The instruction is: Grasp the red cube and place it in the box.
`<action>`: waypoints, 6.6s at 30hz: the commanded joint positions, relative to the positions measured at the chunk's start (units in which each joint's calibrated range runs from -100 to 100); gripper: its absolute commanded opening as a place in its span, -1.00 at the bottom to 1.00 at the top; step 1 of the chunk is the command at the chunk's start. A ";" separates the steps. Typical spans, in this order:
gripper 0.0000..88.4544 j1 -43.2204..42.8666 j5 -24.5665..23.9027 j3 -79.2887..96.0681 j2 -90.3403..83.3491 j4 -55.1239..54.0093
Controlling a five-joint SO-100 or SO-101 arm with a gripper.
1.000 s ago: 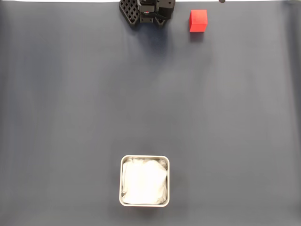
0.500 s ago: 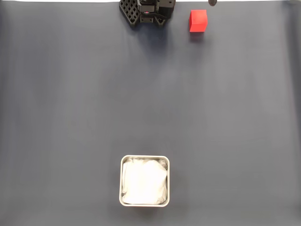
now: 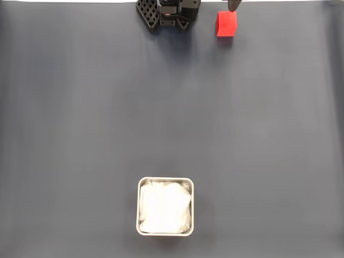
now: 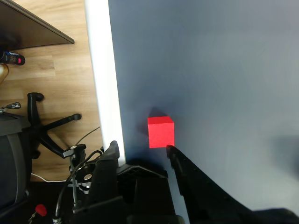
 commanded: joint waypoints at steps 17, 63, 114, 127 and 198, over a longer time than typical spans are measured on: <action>-0.28 7.26 4.40 6.11 -5.20 -6.36; -0.18 11.02 7.72 23.72 -8.06 -19.39; -0.81 10.88 7.47 26.73 -8.49 -22.34; -0.82 10.81 7.18 25.45 -8.06 -22.09; -0.88 49.16 4.79 -37.87 29.73 -11.68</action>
